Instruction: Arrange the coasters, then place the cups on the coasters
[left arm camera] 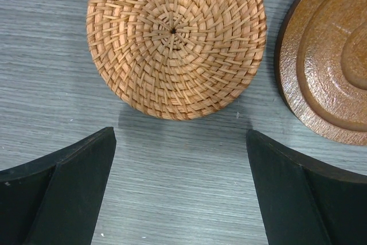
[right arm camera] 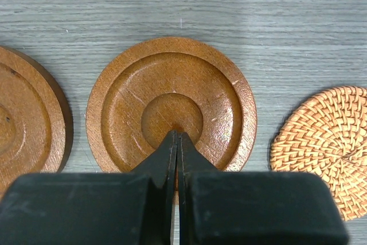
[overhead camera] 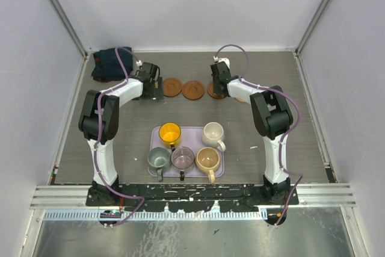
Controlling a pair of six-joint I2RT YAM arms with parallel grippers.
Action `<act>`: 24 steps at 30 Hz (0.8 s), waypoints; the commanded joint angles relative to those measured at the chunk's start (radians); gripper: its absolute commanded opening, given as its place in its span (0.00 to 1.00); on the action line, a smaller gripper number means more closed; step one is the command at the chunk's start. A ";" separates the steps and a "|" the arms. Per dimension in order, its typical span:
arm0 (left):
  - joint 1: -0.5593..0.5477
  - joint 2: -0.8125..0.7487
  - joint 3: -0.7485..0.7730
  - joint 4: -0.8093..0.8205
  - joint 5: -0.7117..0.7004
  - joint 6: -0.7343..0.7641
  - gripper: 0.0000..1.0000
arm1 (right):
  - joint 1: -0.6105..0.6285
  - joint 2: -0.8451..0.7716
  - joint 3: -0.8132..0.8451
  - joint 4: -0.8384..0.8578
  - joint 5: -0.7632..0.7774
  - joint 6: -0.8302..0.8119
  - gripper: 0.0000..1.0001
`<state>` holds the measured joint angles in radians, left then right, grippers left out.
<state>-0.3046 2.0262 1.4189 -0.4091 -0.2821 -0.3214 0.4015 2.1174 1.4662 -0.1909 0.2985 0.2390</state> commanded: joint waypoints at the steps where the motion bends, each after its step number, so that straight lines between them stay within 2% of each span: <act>1: 0.010 -0.044 -0.015 -0.026 -0.032 0.019 0.98 | -0.004 -0.049 -0.017 -0.063 -0.005 0.002 0.01; 10: 0.013 -0.070 -0.013 -0.025 -0.028 0.019 0.98 | -0.004 -0.038 0.106 -0.047 -0.005 -0.058 0.01; 15: 0.012 -0.116 -0.015 -0.024 -0.023 0.028 0.98 | -0.003 -0.090 0.181 -0.044 0.006 -0.077 0.01; 24: 0.019 -0.180 -0.035 -0.014 -0.036 0.049 0.98 | -0.025 -0.216 0.047 -0.052 0.149 -0.025 0.01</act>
<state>-0.2958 1.9118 1.4021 -0.4412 -0.2913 -0.2966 0.4004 1.9877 1.5684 -0.2478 0.3511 0.1833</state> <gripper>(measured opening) 0.979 0.049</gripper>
